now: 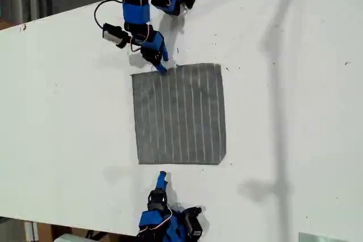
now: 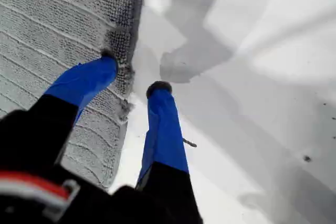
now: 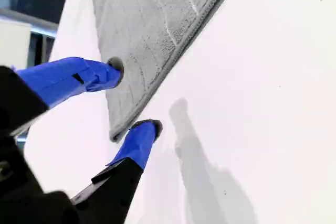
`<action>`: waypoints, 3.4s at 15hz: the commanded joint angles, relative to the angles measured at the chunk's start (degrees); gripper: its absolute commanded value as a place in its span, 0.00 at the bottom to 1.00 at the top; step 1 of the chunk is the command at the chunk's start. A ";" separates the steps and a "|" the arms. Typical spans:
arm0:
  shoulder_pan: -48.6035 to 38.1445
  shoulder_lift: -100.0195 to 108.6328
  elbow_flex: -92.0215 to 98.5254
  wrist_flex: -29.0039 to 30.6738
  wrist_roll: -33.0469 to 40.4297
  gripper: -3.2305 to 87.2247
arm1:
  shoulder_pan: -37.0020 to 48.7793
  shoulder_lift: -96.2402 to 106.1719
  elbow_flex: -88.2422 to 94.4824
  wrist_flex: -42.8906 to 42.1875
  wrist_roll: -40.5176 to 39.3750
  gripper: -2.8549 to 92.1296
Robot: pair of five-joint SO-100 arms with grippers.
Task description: Grasp corners of a square towel and fold twice.
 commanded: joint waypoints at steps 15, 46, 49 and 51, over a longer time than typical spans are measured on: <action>-4.66 0.44 -0.88 -7.91 -13.54 0.24 | -5.19 -4.22 -10.11 4.92 -6.42 0.45; 13.45 -0.09 -0.97 -8.61 -25.22 0.34 | -40.17 -49.31 -56.07 30.59 8.53 0.03; 23.91 -22.32 -17.40 -9.67 -27.95 0.34 | -39.38 -49.48 -56.07 30.32 8.00 0.03; 34.01 -63.37 -42.98 -11.34 -29.71 0.35 | -39.11 -49.48 -56.16 30.32 7.82 0.03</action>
